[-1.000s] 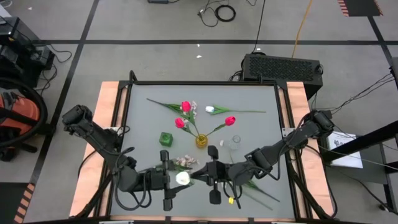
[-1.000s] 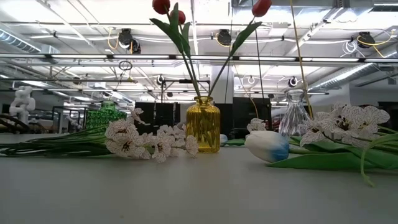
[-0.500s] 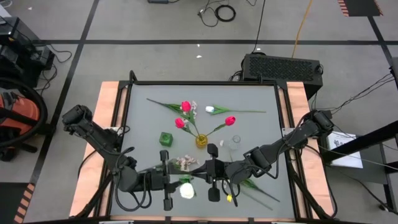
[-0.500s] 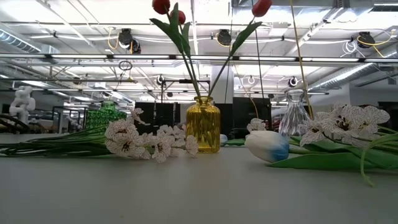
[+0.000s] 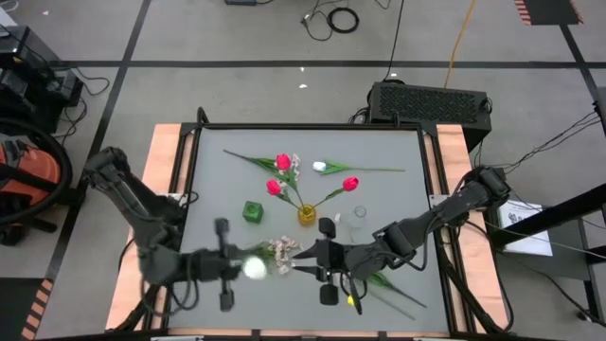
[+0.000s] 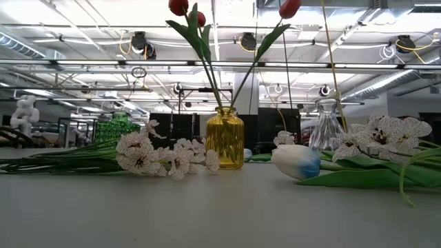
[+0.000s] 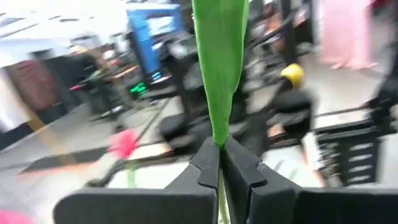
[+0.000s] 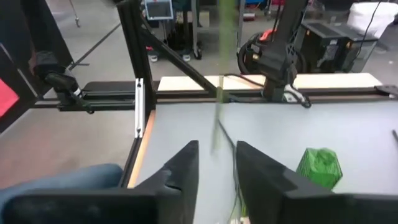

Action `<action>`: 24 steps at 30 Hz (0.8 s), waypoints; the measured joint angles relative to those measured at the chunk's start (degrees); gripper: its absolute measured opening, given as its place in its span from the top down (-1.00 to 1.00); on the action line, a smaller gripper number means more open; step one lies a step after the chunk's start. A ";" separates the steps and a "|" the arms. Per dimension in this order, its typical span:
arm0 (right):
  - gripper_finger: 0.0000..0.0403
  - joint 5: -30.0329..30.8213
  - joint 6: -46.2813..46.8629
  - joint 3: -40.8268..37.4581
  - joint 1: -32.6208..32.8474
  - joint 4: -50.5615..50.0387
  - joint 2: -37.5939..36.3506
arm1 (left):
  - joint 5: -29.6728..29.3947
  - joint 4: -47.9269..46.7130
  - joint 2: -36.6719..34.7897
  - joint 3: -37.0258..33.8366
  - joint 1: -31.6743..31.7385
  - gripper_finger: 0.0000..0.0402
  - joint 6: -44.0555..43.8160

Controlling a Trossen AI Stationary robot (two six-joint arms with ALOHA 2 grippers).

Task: Sort flowers into vase by color
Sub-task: Put the bottom left white flower into the green flower vase

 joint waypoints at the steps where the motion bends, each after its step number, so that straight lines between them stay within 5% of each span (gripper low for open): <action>1: 0.45 -0.01 0.66 0.00 0.37 -1.45 -0.77 | -2.15 -1.35 -1.78 -0.94 -0.62 0.96 -0.72; 7: 0.29 -0.15 2.67 0.00 3.35 -6.06 -4.79 | -4.79 -0.52 -13.92 -11.30 -3.54 0.96 -4.35; 15: 0.28 -0.02 2.21 0.02 8.15 -10.36 -7.71 | -7.62 12.25 -29.01 -28.42 -3.94 0.97 -2.35; 24: 0.32 0.13 2.17 0.02 10.49 -13.69 -8.78 | -10.80 11.84 -38.92 -36.62 -3.89 0.97 -2.72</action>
